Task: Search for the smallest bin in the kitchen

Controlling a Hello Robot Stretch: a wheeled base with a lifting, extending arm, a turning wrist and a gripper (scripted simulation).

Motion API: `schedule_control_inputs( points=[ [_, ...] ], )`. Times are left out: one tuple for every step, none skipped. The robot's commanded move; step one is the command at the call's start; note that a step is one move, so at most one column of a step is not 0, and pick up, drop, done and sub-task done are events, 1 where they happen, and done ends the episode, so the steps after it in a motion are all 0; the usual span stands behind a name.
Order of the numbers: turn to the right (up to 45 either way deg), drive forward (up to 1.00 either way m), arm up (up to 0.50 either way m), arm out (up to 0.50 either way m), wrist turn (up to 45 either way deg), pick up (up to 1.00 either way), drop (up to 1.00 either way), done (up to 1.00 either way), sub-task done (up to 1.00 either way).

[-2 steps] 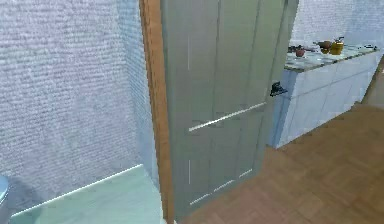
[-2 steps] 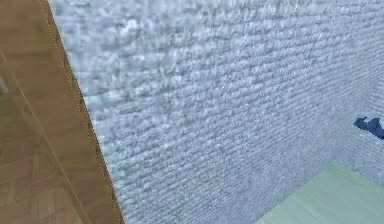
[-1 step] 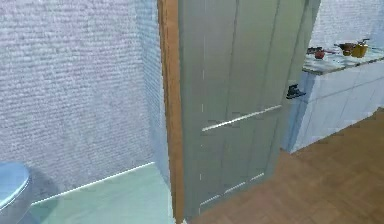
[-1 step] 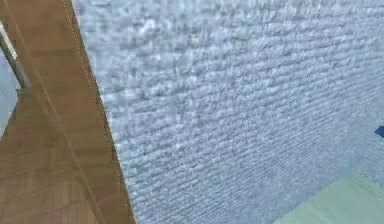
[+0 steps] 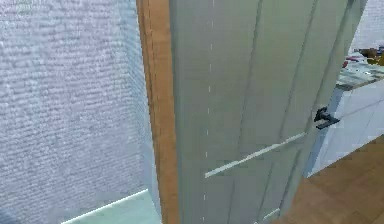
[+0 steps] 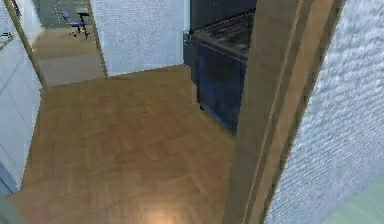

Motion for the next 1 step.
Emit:
schedule_control_inputs(
  points=[
    [45.0, 0.0, 0.0, 0.0, 0.0, 0.0, 0.0, 0.0, 0.0]
  ],
)
